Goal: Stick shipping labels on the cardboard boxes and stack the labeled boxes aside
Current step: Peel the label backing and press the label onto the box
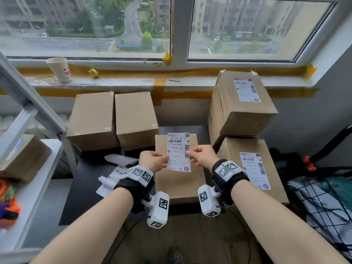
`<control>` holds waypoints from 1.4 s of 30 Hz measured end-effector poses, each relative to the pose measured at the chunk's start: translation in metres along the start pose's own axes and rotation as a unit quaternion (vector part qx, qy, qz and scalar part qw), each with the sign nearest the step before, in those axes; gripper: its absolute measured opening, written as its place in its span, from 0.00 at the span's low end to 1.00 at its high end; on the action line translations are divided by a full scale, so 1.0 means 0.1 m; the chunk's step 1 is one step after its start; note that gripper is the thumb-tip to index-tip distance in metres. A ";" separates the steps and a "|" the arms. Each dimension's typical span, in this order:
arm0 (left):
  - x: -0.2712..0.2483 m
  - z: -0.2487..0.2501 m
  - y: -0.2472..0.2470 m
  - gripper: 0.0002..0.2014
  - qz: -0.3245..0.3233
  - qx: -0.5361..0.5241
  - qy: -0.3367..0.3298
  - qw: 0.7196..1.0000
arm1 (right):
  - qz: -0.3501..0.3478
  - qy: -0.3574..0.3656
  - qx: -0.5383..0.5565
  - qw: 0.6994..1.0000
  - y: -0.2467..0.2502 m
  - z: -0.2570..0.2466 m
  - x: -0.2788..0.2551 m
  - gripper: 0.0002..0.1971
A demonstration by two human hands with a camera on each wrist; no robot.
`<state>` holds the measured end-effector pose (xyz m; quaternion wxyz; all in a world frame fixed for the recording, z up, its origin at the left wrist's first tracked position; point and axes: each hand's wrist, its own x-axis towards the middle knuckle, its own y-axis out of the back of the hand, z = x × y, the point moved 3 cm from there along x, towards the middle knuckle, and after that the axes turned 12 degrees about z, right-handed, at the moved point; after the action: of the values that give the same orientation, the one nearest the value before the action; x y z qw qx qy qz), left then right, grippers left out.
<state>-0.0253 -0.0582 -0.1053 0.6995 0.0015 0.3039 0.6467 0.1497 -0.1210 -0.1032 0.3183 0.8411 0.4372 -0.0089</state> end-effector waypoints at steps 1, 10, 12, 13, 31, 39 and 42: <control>0.00 -0.02 0.00 0.13 0.008 0.008 0.002 1.000 | 0.000 0.008 -0.015 1.000 -0.01 0.02 0.03 0.09; -0.07 -0.11 0.00 0.10 0.038 0.069 -0.023 0.997 | -0.001 0.040 -0.115 0.993 -0.07 0.12 0.07 0.10; -0.08 -0.14 -0.01 0.10 0.045 0.076 -0.027 0.996 | -0.002 0.046 -0.125 0.991 -0.09 0.14 0.05 0.09; -0.09 -0.16 -0.01 0.09 0.048 0.080 -0.031 0.995 | -0.003 0.049 -0.128 0.990 -0.10 0.15 0.04 0.09; -0.08 -0.25 -0.05 0.09 0.040 0.107 -0.030 0.993 | 0.007 0.056 -0.162 0.985 -0.13 0.14 0.09 0.09; -0.08 -0.23 -0.07 0.13 0.057 0.123 -0.029 0.990 | 0.008 0.056 -0.186 0.981 -0.15 0.10 0.05 0.09; -0.09 -0.24 -0.08 0.14 0.061 0.133 -0.022 0.989 | 0.008 0.056 -0.201 0.978 -0.16 0.09 0.05 0.09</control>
<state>-0.0279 -0.0770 -0.1239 0.6587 0.1273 0.3711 0.6420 0.1436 -0.1154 -0.1206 0.4564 0.7624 0.4403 0.1286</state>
